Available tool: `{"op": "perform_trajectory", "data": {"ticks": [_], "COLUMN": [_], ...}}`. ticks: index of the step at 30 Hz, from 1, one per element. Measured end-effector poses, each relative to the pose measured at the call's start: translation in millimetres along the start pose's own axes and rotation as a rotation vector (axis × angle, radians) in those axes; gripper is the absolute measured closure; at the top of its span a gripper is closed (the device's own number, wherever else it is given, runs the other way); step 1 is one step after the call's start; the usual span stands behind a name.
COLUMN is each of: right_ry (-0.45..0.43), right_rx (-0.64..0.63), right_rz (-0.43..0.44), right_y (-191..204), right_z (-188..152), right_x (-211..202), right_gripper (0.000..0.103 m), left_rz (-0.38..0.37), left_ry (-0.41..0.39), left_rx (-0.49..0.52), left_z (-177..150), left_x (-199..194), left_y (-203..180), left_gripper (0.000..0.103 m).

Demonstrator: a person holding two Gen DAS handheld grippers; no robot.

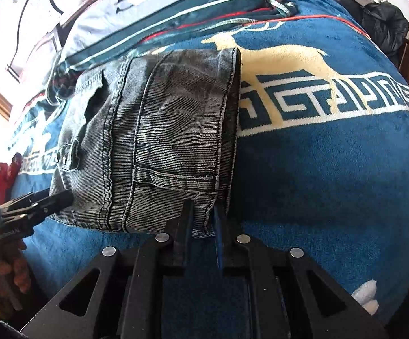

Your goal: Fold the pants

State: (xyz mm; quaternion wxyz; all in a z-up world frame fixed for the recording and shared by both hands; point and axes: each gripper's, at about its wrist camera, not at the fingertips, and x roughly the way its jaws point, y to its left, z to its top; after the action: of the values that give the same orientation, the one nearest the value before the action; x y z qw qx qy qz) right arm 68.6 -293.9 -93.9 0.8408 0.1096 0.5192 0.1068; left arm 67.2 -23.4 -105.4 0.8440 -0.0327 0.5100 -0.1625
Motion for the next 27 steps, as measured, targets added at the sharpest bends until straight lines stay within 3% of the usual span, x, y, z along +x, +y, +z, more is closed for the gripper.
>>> {"op": "perform_trajectory", "data": {"ticks": [2, 4, 9, 14, 17, 21, 27], "right_ry": [-0.025, -0.051, -0.179, -0.257, -0.227, -0.079, -0.088], "right_rx": [0.025, 0.033, -0.056, -0.192, -0.236, -0.215, -0.203], "right_rz": [0.024, 0.004, -0.032, -0.033, -0.031, -0.048, -0.039], "right_y": [-2.8, -2.3, 17.3, 50.2, 59.5, 49.3, 47.5], "right_z": [-2.4, -3.6, -3.3, 0.1, -1.1, -8.7, -6.7], "right_x": [-6.1, -14.1, -44.1, -54.7, -41.8, 0.6, 0.4], "right_gripper": [0.084, 0.068, 0.067, 0.055, 0.054, 0.053, 0.053], "left_rz": [0.017, 0.025, 0.046, 0.090, 0.104, 0.102, 0.122], "left_ry": [-0.012, -0.024, -0.047, -0.046, -0.046, -0.030, -0.044], "left_rx": [-0.005, -0.013, -0.009, 0.041, 0.056, 0.075, 0.087], "left_z": [1.8, 3.6, 6.3, 5.4, 4.6, 2.5, 4.1], "left_x": [-4.7, -9.1, -17.4, -13.9, -11.4, -5.9, -10.4], "left_y": [-2.7, -4.2, -8.4, -16.6, -18.9, -20.7, -23.9], "left_gripper": [0.032, 0.034, 0.034, 0.034, 0.034, 0.033, 0.033]}}
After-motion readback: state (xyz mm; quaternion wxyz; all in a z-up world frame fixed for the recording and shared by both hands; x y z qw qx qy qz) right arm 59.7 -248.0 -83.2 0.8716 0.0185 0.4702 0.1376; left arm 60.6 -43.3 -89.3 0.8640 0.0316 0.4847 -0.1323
